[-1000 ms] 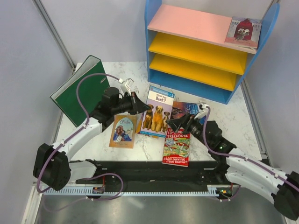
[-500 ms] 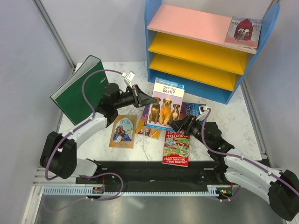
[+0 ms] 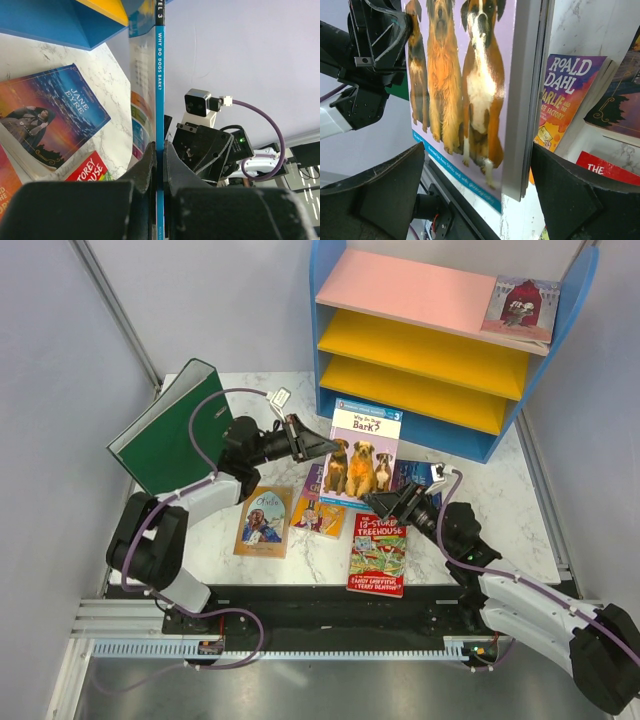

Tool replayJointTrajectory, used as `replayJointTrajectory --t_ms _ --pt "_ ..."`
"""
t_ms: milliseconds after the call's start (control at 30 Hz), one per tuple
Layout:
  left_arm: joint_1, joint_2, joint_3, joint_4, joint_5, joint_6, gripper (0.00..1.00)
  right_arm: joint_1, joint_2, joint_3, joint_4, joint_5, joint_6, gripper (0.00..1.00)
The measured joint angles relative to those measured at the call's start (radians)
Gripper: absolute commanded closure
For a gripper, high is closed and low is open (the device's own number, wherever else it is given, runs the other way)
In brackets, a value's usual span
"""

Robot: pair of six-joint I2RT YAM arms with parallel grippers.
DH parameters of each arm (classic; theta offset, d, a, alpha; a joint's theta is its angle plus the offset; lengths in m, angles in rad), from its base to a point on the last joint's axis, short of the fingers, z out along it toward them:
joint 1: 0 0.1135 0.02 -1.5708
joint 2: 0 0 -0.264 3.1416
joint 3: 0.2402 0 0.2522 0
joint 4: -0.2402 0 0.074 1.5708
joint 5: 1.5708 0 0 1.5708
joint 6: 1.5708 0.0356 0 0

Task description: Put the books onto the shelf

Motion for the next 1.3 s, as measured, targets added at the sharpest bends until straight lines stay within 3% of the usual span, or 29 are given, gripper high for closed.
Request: replayJointTrajectory --t_ms 267,733,900,1100,1300 --pt "0.004 0.061 0.05 0.039 0.01 -0.037 0.98 -0.006 0.016 -0.008 0.024 -0.004 0.037 0.07" --pt "0.031 0.052 0.099 0.085 0.016 -0.085 0.98 -0.021 -0.099 -0.048 -0.019 0.049 0.092 0.07" --pt "0.032 0.105 0.098 0.258 0.015 -0.193 0.98 -0.022 0.007 -0.115 0.165 0.045 0.204 0.07" --pt "0.031 0.171 0.098 0.32 0.015 -0.26 0.98 -0.024 0.177 -0.138 0.418 -0.004 0.281 0.05" --pt "0.032 0.172 0.107 0.317 0.012 -0.261 0.98 -0.024 0.098 -0.12 0.463 -0.046 0.275 0.02"
